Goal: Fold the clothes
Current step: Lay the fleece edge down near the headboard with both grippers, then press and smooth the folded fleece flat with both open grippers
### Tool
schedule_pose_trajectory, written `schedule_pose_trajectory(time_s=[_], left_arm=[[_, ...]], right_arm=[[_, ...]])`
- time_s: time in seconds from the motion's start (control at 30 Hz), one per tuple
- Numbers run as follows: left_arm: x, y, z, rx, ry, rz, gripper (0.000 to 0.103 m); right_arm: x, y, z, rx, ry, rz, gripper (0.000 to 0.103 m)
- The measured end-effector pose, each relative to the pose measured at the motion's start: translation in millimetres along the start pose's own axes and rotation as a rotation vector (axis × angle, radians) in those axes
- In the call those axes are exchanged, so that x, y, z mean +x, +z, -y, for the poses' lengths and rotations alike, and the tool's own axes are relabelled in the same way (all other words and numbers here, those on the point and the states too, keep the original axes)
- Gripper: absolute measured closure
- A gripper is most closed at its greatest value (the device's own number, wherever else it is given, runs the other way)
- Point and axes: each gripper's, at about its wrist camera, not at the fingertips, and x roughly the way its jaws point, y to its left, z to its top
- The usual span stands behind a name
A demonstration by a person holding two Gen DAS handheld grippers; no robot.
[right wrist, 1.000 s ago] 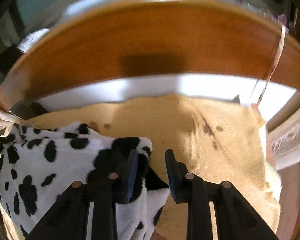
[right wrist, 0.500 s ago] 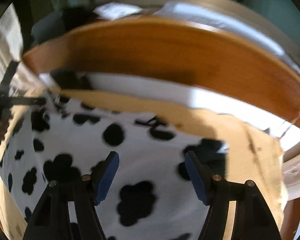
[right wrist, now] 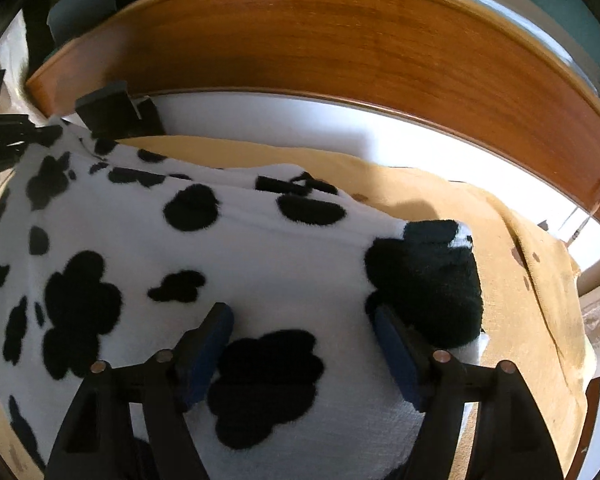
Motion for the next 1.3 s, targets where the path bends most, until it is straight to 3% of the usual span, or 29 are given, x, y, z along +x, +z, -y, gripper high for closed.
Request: schedule_pose_trajectory(time_s=[0.17, 0.33, 0.43, 0.5, 0.57, 0.7, 0.8, 0.9, 0.97, 1.07, 1.17, 1.3], left_arm=[[-14.4, -7.8, 1.8, 0.082, 0.01, 0.019, 0.085], [14.5, -8.1, -11.0, 0.115, 0.141, -0.087, 0.073], [22.7, -11.9, 1.0, 0.155, 0.202, -0.078, 0.052], [19.2, -12.0, 10.0, 0.143, 0.221, -0.042, 0.029], [6.0, -10.0, 14.0, 0.134, 0.236, 0.003, 0.023], [-23.0, -10.9, 36.9, 0.175, 0.212, 0.086, 0.021], [-31.7, -18.1, 61.3, 0.272, 0.142, 0.069, 0.02], [-14.2, -38.9, 100.7, 0.409, 0.096, -0.03, 0.02], [13.1, -54.7, 115.4, 0.484, 0.125, -0.104, 0.02], [58.6, -63.8, 100.2, 0.475, 0.191, -0.166, 0.019], [59.4, -62.6, 92.1, 0.428, 0.145, -0.127, 0.015], [63.4, -66.0, 96.2, 0.468, 0.145, -0.108, 0.01]], right_arm=[[-4.6, -5.3, 0.8, 0.012, -0.024, 0.019, 0.027], [-7.3, -3.9, 15.6, 0.092, -0.078, 0.016, 0.027], [-2.5, -0.7, 18.5, 0.107, -0.081, -0.032, 0.025], [-5.3, 1.5, 16.3, 0.1, -0.093, -0.041, 0.025], [-15.1, 3.1, 13.5, 0.103, -0.102, -0.023, 0.025], [-37.1, 6.6, 11.2, 0.164, -0.043, 0.04, 0.025], [-39.0, 14.6, 5.8, 0.2, 0.021, 0.045, 0.025], [-30.1, 21.1, 0.8, 0.189, 0.042, 0.011, 0.025], [-12.2, 16.3, 5.6, 0.176, 0.019, -0.026, 0.025], [12.6, 26.2, 10.3, 0.176, -0.025, -0.071, 0.025], [23.1, 31.3, 15.1, 0.16, -0.027, -0.057, 0.019], [29.7, 28.3, 5.3, 0.125, -0.058, -0.015, 0.011]])
